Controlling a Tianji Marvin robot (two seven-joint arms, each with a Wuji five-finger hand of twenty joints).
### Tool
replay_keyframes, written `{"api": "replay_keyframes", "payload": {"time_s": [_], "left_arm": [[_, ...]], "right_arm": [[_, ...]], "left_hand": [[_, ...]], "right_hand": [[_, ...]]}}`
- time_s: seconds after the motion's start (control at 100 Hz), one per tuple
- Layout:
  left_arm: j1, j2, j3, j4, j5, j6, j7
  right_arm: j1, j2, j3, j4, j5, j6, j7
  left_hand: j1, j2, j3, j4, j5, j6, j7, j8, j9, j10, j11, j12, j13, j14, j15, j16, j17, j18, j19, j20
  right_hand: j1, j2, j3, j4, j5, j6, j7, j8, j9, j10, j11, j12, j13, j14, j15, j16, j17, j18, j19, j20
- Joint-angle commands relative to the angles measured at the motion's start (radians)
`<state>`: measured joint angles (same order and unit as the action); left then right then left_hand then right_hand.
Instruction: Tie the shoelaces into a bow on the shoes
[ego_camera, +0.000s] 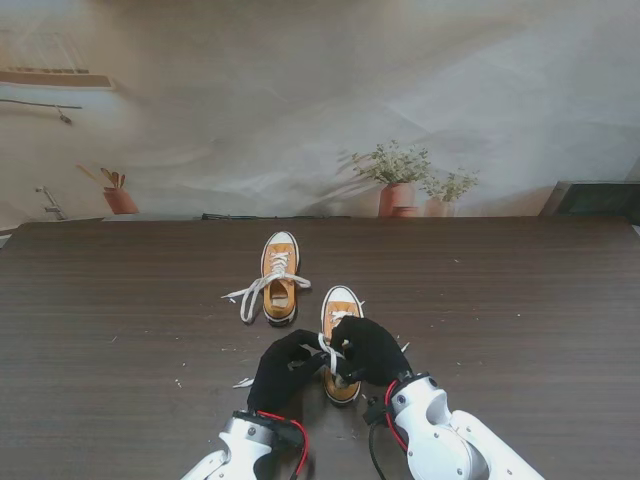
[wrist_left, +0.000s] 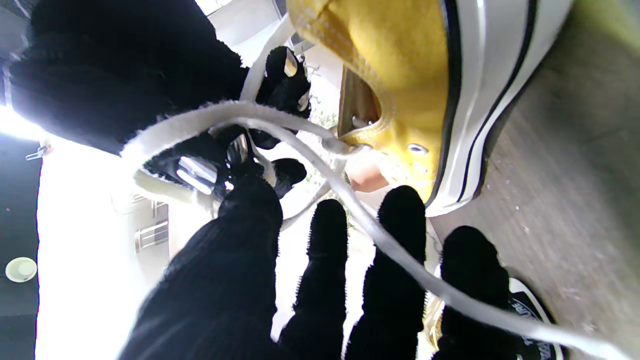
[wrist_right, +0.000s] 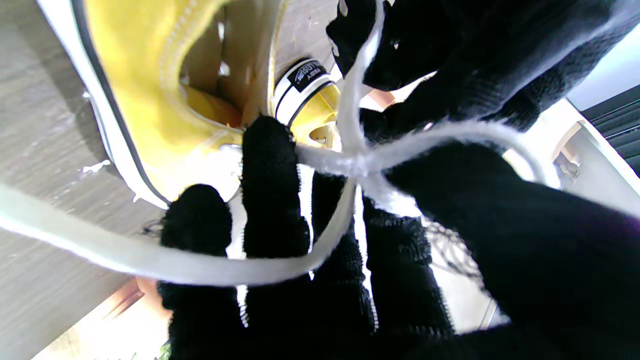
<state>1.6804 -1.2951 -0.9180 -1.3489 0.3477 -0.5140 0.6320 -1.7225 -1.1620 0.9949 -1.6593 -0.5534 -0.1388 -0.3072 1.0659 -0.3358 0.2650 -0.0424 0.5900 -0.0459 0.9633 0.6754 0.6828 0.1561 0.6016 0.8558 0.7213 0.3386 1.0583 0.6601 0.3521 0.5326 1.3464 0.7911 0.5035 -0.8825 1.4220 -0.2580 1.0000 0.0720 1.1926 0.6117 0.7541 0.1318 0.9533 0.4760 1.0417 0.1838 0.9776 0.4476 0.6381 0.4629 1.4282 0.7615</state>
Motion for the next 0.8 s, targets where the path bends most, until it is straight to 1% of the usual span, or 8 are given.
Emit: {"api": "replay_keyframes", "payload": {"time_s": [0.0,0.08,0.19,0.27,0.33,0.55,0.6,0.79], "left_arm": [[0.006,-0.003,-0.003,-0.012,0.005,0.001,-0.007],[0.004,-0.010,-0.001,-0.008,0.007,-0.002,0.016],[-0.002,-0.011,0.000,-0.002,0.023,-0.006,0.029],[-0.003,-0.005,-0.001,-0.004,0.035,-0.006,0.020],[-0.005,-0.003,0.000,-0.003,0.042,-0.007,0.018],[-0.013,-0.003,0.006,0.005,0.042,-0.009,0.013],[-0.016,-0.004,0.009,0.008,0.044,-0.009,0.016],[-0.020,-0.006,0.015,0.010,0.034,-0.006,0.012]], "right_arm": [[-0.004,0.000,0.001,-0.008,-0.001,0.001,0.014],[-0.003,0.001,0.000,-0.008,-0.001,0.000,0.016],[-0.002,0.002,-0.003,-0.007,-0.001,-0.001,0.021],[0.000,0.003,-0.004,-0.007,-0.003,-0.001,0.024],[0.001,0.003,-0.005,-0.007,-0.002,-0.001,0.026],[-0.001,0.005,-0.003,-0.008,-0.010,-0.004,0.028],[-0.001,0.005,-0.003,-0.008,-0.009,-0.007,0.028],[-0.003,0.005,-0.003,-0.009,-0.014,-0.008,0.025]], "left_hand": [[0.009,-0.003,0.033,0.015,-0.004,-0.060,0.023,0.028,-0.009,-0.019,0.000,0.030,-0.021,-0.010,-0.009,0.032,-0.007,-0.007,-0.003,0.016],[0.007,-0.002,0.018,0.005,-0.016,-0.113,-0.004,0.008,-0.008,-0.017,0.004,0.029,-0.018,-0.010,-0.005,0.032,-0.003,-0.009,-0.002,0.017],[-0.029,-0.052,-0.011,0.001,-0.066,-0.157,-0.130,-0.129,-0.061,-0.031,0.050,-0.059,-0.031,-0.024,-0.007,0.027,-0.010,-0.024,-0.004,0.011],[-0.149,-0.126,0.181,-0.038,-0.048,-0.154,-0.219,-0.191,-0.076,-0.037,0.082,-0.158,-0.037,-0.031,-0.012,0.027,-0.017,-0.035,-0.005,0.007],[-0.170,-0.150,0.213,-0.039,-0.031,-0.155,-0.228,-0.203,-0.073,-0.037,0.080,-0.160,-0.036,-0.037,-0.014,0.026,-0.017,-0.040,-0.004,0.006],[-0.144,-0.174,0.223,-0.048,0.006,-0.155,-0.181,-0.183,-0.053,-0.034,0.087,-0.157,-0.020,-0.039,-0.013,0.024,-0.003,-0.037,0.002,0.005],[-0.095,-0.157,0.143,-0.031,0.024,-0.165,-0.124,-0.202,-0.036,-0.027,0.084,-0.111,-0.012,-0.041,-0.009,0.023,0.004,-0.037,0.007,-0.001],[-0.055,-0.089,0.072,-0.021,0.126,-0.139,-0.029,-0.197,0.023,-0.038,0.045,-0.014,0.008,-0.032,0.000,0.019,0.019,-0.023,0.013,-0.009]], "right_hand": [[-0.011,0.008,0.004,0.017,-0.008,-0.060,0.002,0.024,-0.016,-0.010,-0.005,0.009,-0.013,-0.010,-0.005,-0.002,-0.007,-0.008,0.003,-0.008],[-0.010,0.008,0.003,0.017,-0.009,-0.061,0.001,0.024,-0.014,-0.011,-0.005,0.009,-0.011,-0.008,-0.004,-0.002,-0.006,-0.009,0.003,-0.007],[-0.011,0.010,0.002,0.018,-0.008,-0.064,0.000,0.024,-0.011,-0.011,-0.005,0.010,-0.009,-0.008,-0.002,-0.001,-0.004,-0.009,0.004,-0.006],[-0.013,0.011,0.001,0.017,-0.007,-0.063,0.000,0.023,-0.008,-0.012,-0.005,0.010,-0.005,-0.009,-0.001,-0.001,0.000,-0.009,0.006,-0.006],[-0.011,0.010,0.001,0.017,-0.007,-0.063,0.000,0.023,-0.007,-0.010,-0.005,0.010,-0.004,-0.008,0.000,0.000,0.001,-0.008,0.007,-0.005],[-0.011,0.011,0.001,0.017,-0.005,-0.063,-0.001,0.022,-0.002,-0.013,-0.007,0.010,-0.001,-0.009,0.002,0.001,0.005,-0.009,0.008,-0.005],[-0.009,0.008,0.001,0.017,-0.005,-0.062,-0.001,0.022,0.001,-0.012,-0.007,0.010,0.001,-0.009,0.002,0.001,0.006,-0.008,0.008,-0.005],[-0.008,0.009,0.002,0.017,-0.004,-0.061,-0.001,0.021,0.001,-0.014,-0.009,0.009,0.001,-0.010,0.001,0.001,0.007,-0.009,0.008,-0.005]]}}
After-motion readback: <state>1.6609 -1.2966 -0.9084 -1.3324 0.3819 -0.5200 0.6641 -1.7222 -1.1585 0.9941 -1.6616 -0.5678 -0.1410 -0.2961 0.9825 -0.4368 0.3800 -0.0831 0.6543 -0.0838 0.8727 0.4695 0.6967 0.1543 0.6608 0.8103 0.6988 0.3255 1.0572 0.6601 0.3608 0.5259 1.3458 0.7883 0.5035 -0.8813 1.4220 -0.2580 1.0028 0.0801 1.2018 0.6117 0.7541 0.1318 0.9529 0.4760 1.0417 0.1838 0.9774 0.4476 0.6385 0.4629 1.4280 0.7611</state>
